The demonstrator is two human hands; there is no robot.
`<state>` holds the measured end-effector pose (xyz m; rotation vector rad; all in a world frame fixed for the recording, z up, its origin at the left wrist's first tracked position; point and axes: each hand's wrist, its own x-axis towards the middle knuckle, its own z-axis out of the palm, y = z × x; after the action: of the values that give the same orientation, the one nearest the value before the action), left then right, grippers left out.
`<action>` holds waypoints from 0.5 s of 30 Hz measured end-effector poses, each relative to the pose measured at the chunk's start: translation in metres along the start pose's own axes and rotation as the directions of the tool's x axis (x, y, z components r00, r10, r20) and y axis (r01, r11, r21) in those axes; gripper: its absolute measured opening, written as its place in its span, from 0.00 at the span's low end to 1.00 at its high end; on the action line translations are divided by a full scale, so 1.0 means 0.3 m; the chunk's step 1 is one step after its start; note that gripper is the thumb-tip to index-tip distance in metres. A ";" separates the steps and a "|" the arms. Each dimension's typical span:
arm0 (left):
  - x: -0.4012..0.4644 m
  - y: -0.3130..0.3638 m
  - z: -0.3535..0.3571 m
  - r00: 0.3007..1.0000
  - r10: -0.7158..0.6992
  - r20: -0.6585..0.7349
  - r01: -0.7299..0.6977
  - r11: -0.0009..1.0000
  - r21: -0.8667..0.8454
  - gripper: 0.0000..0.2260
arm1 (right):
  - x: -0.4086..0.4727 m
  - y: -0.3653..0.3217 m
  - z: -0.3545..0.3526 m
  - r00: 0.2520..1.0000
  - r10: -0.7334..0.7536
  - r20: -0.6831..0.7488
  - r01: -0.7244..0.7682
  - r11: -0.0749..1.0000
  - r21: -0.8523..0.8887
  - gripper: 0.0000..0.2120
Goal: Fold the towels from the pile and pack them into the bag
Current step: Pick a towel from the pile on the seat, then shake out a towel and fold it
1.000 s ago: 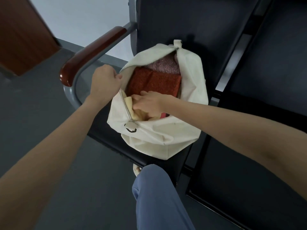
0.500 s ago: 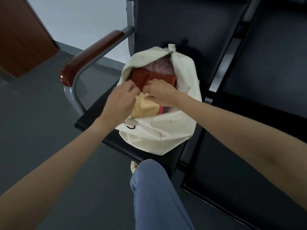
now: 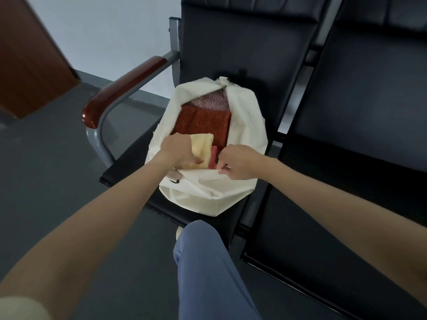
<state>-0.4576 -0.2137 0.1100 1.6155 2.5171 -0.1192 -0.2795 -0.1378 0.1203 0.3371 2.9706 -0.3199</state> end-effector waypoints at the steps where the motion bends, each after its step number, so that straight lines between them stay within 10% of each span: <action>1: 0.003 0.010 -0.005 1.000 -0.017 0.015 0.018 0.999 -0.032 0.22 | -0.015 -0.010 -0.001 0.998 -0.005 -0.056 0.000 0.997 -0.080 0.19; 8: 0.011 -0.030 -0.009 0.978 -0.001 0.209 -0.003 1.000 0.020 0.17 | -0.078 -0.027 0.027 0.993 0.022 -0.113 -0.040 0.986 -0.160 0.08; 15: -0.074 -0.028 -0.026 0.999 -0.029 0.046 0.031 0.998 -0.050 0.11 | -0.322 0.041 -0.023 0.990 0.126 -0.070 -0.135 0.979 -0.150 0.23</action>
<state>-0.4569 -0.2360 0.1212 1.5392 2.4907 -0.0933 -0.1841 -0.1445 0.1398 0.5284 2.9882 -0.0650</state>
